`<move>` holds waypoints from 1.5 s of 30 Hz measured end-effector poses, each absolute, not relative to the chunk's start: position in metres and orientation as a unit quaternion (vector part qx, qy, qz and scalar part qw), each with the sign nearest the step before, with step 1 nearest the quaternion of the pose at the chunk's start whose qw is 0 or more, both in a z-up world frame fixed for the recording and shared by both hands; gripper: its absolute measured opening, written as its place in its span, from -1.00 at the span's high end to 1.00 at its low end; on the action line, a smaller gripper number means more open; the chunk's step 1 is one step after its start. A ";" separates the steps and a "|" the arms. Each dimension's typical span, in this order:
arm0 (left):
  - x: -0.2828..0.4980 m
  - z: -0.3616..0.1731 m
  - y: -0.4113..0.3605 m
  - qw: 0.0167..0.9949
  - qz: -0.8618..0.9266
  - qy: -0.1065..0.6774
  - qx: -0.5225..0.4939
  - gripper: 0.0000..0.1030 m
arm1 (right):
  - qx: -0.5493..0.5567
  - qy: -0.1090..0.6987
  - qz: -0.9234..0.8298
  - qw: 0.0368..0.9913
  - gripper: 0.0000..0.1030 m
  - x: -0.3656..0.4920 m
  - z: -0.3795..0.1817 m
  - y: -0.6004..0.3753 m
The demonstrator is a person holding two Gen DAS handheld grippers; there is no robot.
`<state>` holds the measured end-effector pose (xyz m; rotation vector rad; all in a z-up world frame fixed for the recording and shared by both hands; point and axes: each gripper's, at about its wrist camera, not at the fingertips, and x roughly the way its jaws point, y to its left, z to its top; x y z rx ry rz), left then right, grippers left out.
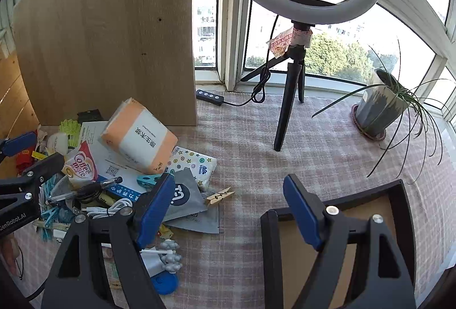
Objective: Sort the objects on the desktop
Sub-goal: 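Reach both grippers toward the orange-white tissue pack on the pile, then grasp the orange-white tissue pack with the right gripper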
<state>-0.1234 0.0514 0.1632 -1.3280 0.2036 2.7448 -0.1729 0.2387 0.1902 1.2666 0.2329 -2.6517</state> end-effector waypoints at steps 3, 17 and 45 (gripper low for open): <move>-0.142 0.161 0.050 0.044 0.894 0.051 -0.442 -0.37 | 0.439 0.068 -0.888 0.116 -0.51 -0.191 0.185 0.237; -0.201 0.135 0.066 0.067 0.874 0.035 -0.479 -0.12 | 0.555 -0.084 -0.802 0.204 -0.53 -0.292 0.113 0.213; -0.221 0.101 0.074 0.108 0.838 0.022 -0.534 -0.12 | 0.638 -0.225 -0.693 0.249 -0.55 -0.310 0.049 0.184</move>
